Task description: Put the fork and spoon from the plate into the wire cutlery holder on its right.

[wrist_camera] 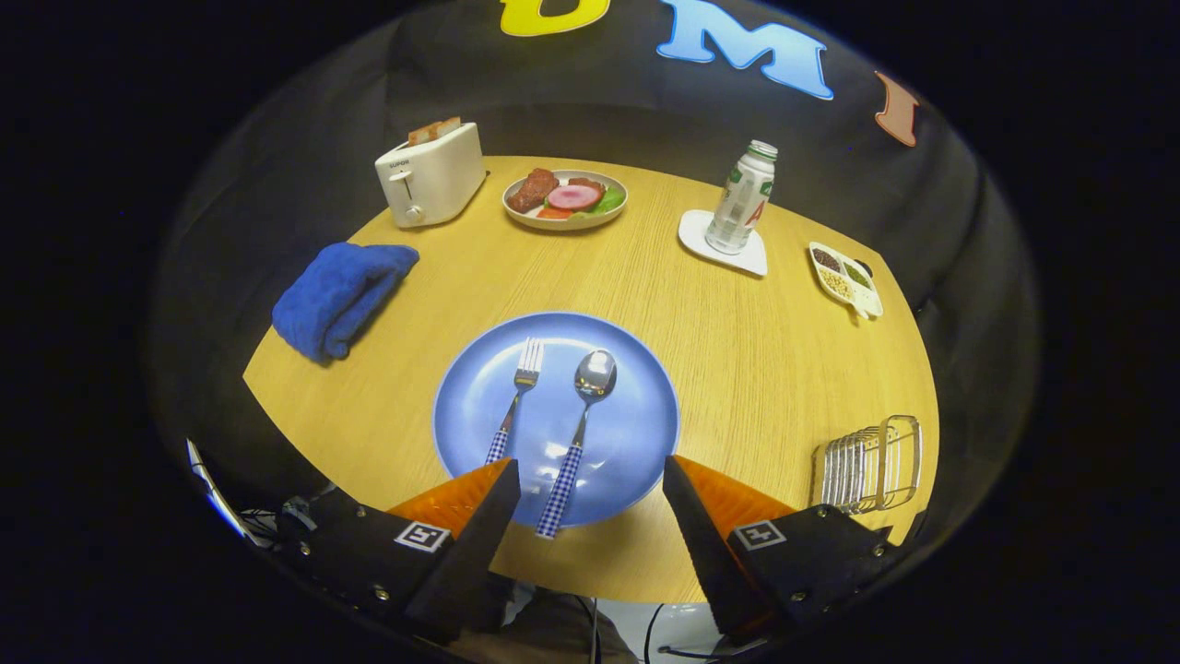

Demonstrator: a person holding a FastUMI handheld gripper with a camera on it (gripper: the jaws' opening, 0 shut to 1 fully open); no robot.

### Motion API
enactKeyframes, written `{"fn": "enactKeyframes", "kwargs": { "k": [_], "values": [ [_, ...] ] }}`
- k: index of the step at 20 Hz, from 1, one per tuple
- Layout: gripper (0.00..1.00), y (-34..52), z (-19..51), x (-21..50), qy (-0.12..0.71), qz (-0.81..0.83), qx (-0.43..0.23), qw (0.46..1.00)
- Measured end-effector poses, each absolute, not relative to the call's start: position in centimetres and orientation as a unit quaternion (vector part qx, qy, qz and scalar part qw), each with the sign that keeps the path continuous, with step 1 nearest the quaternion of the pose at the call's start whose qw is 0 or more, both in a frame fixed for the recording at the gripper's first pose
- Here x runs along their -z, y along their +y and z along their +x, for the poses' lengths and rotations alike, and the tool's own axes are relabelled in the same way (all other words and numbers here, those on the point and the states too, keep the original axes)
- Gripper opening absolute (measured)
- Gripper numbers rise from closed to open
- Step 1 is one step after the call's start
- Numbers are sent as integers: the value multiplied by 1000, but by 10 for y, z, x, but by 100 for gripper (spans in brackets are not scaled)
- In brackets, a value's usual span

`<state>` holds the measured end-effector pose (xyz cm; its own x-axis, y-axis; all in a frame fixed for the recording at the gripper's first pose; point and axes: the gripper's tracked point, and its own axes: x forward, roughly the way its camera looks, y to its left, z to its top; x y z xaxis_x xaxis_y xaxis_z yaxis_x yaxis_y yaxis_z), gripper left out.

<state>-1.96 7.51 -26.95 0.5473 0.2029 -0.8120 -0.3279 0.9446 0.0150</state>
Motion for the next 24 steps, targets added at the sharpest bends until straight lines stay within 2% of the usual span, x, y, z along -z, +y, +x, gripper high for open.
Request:
{"fn": "enactKeyframes", "kwargs": {
  "k": [4,5,8,9,11,13,16,17,18,24],
  "values": [
    [96,77,-16,288,478,-79,-151,862],
    [88,79,-16,292,486,-77,-154,857],
    [86,82,-17,306,510,-85,-159,841],
    [74,82,-20,308,522,-93,-161,832],
    [69,87,-25,320,543,-97,-171,817],
    [33,87,-26,335,559,-95,-177,804],
    [32,92,-28,334,576,-84,-185,792],
    [33,79,-21,316,579,-93,-167,792],
    [9,78,-18,343,587,-98,-167,786],
    [8,64,-20,312,611,-115,-209,754]
  ]
}}
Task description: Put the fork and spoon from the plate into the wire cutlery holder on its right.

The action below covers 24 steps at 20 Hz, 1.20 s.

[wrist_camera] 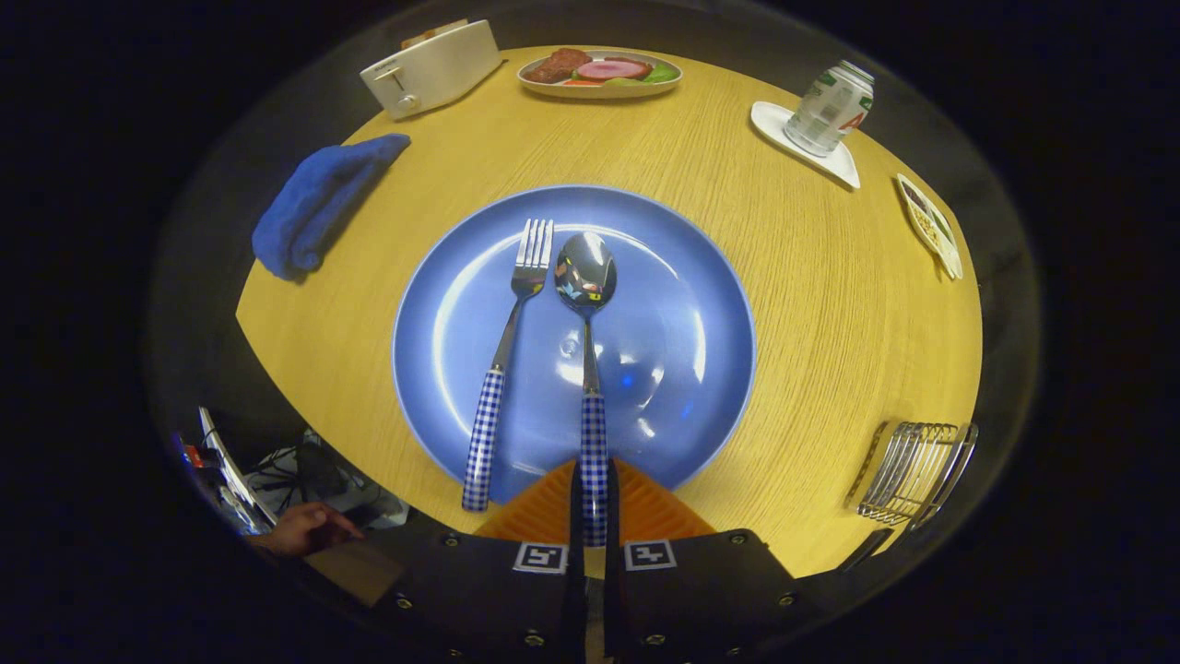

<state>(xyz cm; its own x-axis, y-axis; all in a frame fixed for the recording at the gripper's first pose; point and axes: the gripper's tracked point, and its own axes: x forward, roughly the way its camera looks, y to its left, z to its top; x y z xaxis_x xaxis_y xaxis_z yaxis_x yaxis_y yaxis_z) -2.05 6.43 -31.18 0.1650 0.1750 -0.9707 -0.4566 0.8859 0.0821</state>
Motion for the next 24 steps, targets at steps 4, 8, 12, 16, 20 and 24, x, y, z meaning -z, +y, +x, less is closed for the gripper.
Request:
{"fn": "enactKeyframes", "kwargs": {
  "k": [4,8,12,16,20,24],
  "values": [
    [8,32,-20,272,615,-116,-228,746],
    [8,-17,-25,233,614,-132,-231,743],
    [8,-88,-37,202,626,-164,-206,734],
    [8,-159,-45,186,641,-173,-153,732],
    [8,-209,-58,188,670,-187,-124,708],
    [8,-237,-65,201,695,-210,-110,679]
  ]
}}
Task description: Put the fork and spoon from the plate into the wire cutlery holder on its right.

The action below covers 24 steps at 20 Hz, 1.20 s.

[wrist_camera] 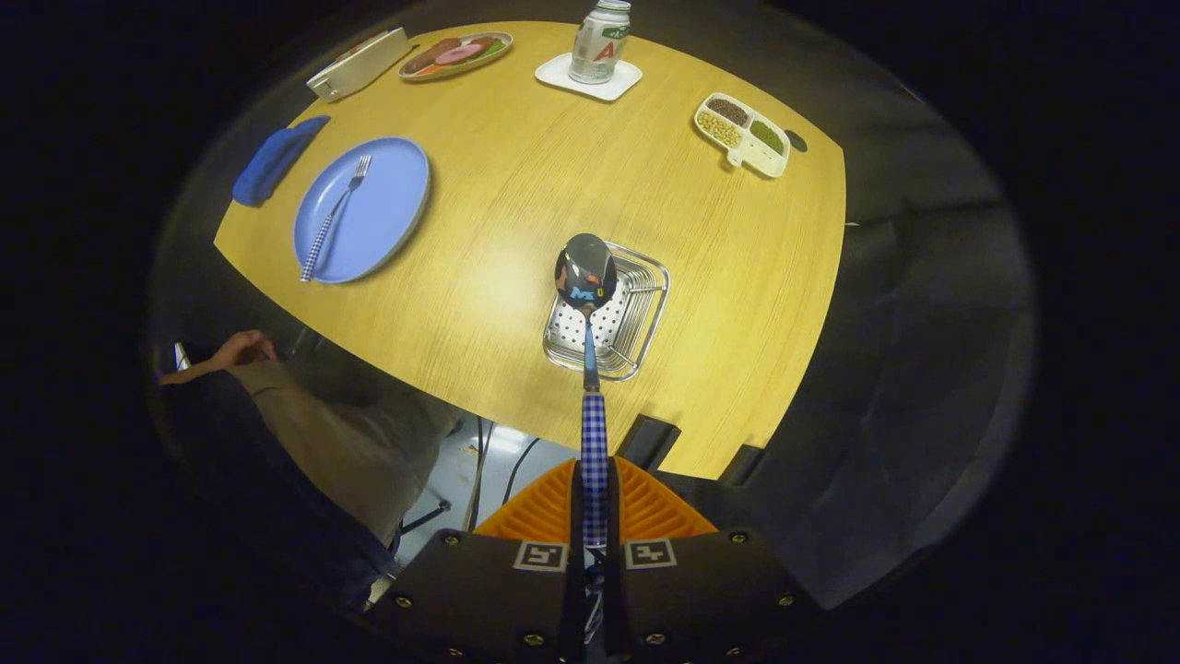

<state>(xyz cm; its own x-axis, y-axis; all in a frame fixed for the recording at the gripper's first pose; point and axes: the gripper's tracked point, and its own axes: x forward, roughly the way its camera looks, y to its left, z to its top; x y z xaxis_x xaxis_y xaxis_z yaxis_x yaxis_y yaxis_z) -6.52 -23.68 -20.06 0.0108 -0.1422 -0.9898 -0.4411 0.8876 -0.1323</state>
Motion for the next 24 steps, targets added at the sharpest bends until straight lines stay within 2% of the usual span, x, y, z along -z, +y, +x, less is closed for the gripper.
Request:
{"fn": "enactKeyframes", "kwargs": {
  "k": [15,23,24],
  "values": [
    [8,-256,-36,246,751,-311,-122,570],
    [8,-249,-22,254,757,-305,-119,565],
    [11,-249,-20,256,758,-299,-116,567]
  ]
}}
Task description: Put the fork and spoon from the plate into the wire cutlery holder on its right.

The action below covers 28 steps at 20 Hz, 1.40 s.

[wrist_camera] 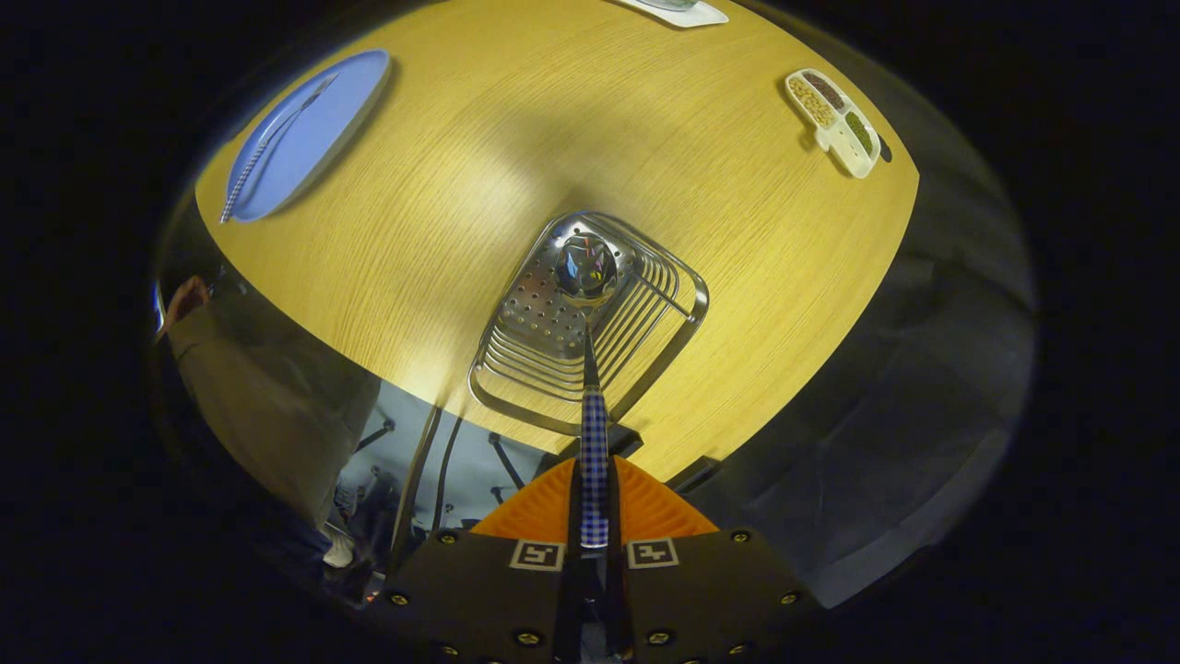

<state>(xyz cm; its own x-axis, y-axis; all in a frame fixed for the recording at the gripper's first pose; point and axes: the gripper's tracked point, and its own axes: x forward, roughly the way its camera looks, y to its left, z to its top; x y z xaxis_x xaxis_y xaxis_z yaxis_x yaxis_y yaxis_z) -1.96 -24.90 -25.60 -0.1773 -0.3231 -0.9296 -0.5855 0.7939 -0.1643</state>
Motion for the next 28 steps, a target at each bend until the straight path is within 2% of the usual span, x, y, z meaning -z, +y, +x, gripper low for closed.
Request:
{"fn": "enactKeyframes", "kwargs": {
  "k": [4,5,6,7,9,11,15,20,28],
  "values": [
    [13,-245,-17,252,761,-272,-110,579],
    [19,-245,-17,251,760,-265,-110,583],
    [20,-245,-17,248,759,-265,-109,584],
    [38,-245,-18,247,756,-266,-109,588],
    [41,-244,-19,239,750,-260,-111,597],
    [97,-237,-18,227,739,-247,-113,617],
    [96,-222,-17,198,691,-230,-103,677],
    [96,-163,-19,169,633,-165,-122,747],
    [97,-64,-33,191,618,-122,-174,757]
  ]
}}
